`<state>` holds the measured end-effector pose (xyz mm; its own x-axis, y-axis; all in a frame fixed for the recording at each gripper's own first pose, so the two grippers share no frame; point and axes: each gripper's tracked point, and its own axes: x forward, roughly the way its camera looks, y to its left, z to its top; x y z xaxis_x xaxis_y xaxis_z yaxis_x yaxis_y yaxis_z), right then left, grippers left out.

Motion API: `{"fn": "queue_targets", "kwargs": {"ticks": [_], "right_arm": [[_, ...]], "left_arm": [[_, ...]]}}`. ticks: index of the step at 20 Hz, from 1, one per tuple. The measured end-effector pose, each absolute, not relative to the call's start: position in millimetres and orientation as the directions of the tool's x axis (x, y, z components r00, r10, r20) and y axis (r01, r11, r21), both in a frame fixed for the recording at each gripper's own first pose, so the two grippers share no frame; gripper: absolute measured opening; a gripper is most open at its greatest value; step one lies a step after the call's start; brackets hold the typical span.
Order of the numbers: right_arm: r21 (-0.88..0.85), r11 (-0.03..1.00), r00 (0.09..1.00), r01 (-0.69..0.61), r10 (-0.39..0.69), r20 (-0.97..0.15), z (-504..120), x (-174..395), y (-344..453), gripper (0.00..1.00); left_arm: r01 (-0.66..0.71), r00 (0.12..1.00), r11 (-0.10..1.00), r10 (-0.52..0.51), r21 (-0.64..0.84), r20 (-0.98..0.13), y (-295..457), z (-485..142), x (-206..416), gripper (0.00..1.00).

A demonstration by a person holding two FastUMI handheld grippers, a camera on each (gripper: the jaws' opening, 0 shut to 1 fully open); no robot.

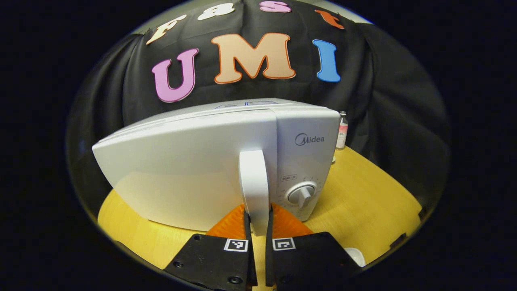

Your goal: Open the microwave oven with the left hand, put the food in, and close the microwave oven.

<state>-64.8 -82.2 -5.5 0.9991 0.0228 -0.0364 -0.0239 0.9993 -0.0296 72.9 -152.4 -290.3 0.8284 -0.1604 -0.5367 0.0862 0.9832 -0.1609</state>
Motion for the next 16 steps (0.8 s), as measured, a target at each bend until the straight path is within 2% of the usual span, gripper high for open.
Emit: {"fn": "queue_targets", "kwargs": {"ticks": [1, 2, 4, 7, 8, 9, 13, 16], "right_arm": [[-0.025, 1.0, 0.999, -0.018, 0.017, -0.033, -6, -65, -83, 0.97], [-0.02, 1.0, 0.999, -0.012, 0.011, -0.031, -7, -65, -83, 0.97], [-0.006, 1.0, 0.999, -0.014, 0.014, -0.048, -14, -68, -77, 0.97], [0.017, 0.998, 0.995, -0.065, 0.066, -0.071, -23, -65, -55, 1.0], [0.02, 0.997, 0.994, -0.079, 0.081, -0.076, -26, -63, -48, 0.97], [0.027, 0.995, 0.992, -0.097, 0.098, -0.082, -29, -62, -40, 1.0], [0.061, 0.988, 0.981, -0.144, 0.15, -0.125, -47, -62, -2, 0.97], [0.169, 0.963, 0.959, -0.209, 0.236, -0.16, -61, -70, 43, 0.98]], "left_arm": [[0.096, 0.832, 0.978, -0.181, -0.185, -0.524, -152, -287, 59, 0.07], [0.131, 0.85, 0.978, -0.194, -0.159, -0.491, -150, -278, 46, 0.08], [0.176, 0.843, 0.98, -0.2, -0.096, -0.5, -137, -279, 13, 0.07], [0.148, 0.816, 0.973, -0.222, -0.177, -0.534, -120, -279, -28, 0.07], [0.154, 0.813, 0.973, -0.223, -0.17, -0.537, -112, -278, -40, 0.08], [0.164, 0.808, 0.975, -0.219, -0.148, -0.547, -105, -277, -52, 0.08], [0.153, 0.782, 0.979, -0.205, -0.139, -0.589, -66, -278, -96, 0.09], [0.121, 0.772, 0.986, -0.167, -0.115, -0.613, -30, -280, -128, 0.09]]}}
